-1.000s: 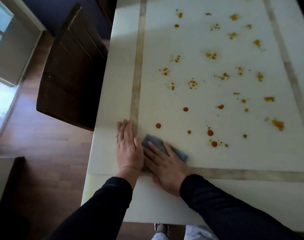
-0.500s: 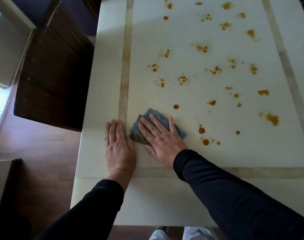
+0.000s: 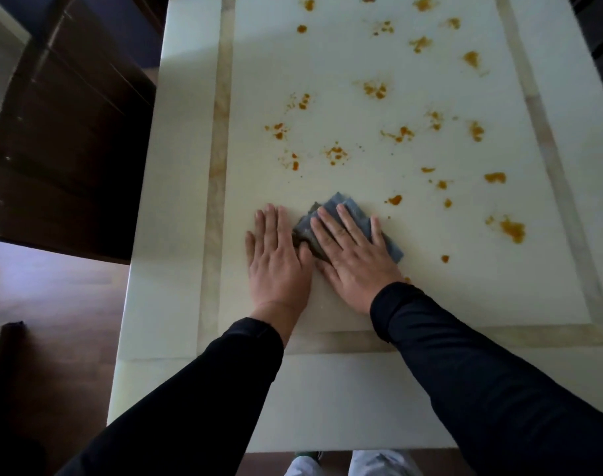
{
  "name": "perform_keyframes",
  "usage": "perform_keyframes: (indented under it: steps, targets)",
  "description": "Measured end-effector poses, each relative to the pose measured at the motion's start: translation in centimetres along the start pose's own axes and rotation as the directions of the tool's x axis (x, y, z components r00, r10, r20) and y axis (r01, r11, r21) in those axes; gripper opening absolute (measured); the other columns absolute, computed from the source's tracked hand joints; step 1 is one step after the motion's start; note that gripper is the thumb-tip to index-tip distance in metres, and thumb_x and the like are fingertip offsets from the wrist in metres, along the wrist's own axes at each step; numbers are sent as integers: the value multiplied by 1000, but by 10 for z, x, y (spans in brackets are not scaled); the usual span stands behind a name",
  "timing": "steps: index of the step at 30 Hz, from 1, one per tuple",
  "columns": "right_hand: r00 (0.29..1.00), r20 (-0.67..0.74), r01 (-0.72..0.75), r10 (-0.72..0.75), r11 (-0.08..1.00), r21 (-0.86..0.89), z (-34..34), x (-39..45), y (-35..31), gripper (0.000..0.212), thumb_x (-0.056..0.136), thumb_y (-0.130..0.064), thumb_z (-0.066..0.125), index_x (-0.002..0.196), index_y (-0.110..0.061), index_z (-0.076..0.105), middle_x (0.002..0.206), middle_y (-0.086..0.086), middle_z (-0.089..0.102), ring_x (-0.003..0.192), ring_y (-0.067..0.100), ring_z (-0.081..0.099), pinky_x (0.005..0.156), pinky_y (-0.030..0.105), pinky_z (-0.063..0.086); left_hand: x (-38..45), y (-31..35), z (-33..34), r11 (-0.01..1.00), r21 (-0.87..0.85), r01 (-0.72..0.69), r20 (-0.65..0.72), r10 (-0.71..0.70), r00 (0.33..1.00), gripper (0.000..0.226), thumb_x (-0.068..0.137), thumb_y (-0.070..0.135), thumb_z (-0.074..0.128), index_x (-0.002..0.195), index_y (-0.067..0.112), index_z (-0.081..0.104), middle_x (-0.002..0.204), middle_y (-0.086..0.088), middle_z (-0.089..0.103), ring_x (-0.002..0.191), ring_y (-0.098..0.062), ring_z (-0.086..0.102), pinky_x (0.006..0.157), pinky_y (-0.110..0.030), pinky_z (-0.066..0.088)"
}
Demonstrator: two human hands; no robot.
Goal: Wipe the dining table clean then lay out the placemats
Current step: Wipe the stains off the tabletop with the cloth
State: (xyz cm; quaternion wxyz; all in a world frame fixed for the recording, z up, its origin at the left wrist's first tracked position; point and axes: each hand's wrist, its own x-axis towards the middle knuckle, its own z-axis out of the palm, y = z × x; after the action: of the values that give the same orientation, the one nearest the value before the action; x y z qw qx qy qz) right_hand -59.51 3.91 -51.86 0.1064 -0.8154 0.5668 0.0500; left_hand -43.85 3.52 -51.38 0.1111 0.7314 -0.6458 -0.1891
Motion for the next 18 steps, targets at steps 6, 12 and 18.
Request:
perform_keyframes:
  steps: [6, 12, 18]
  targets:
    - [985, -14, -169, 170, 985, 35, -8, 17, 14, 69, 102, -54, 11, 158, -20, -10, 165, -3, -16, 151, 24, -18, 117, 63, -5, -2, -2, 4, 1000, 18, 9, -28, -8, 1000, 65, 101, 33, 30, 160, 18, 7, 168, 4, 0, 153, -10, -8, 124, -33, -6]
    - [998, -62, 26, -27, 999, -23, 11, -52, -4, 71, 101, -52, 27, 159, -16, 8, 167, 3, 2, 153, 29, 0, 115, 66, 11, -3, -1, 4, 1000, 30, -4, -40, 6, 999, 64, 101, 28, 32, 160, 17, 10, 168, 3, 1, 153, -11, -7, 123, -32, -7]
    - [997, -47, -66, 64, 997, -45, 1, -49, 57, 65, 102, -50, 23, 159, -23, 4, 167, -5, -1, 153, 22, -3, 116, 64, 10, -4, -2, 4, 999, 34, -12, -59, 14, 998, 62, 102, 26, 34, 160, 17, 12, 168, 3, 3, 153, -11, -6, 124, -33, -5]
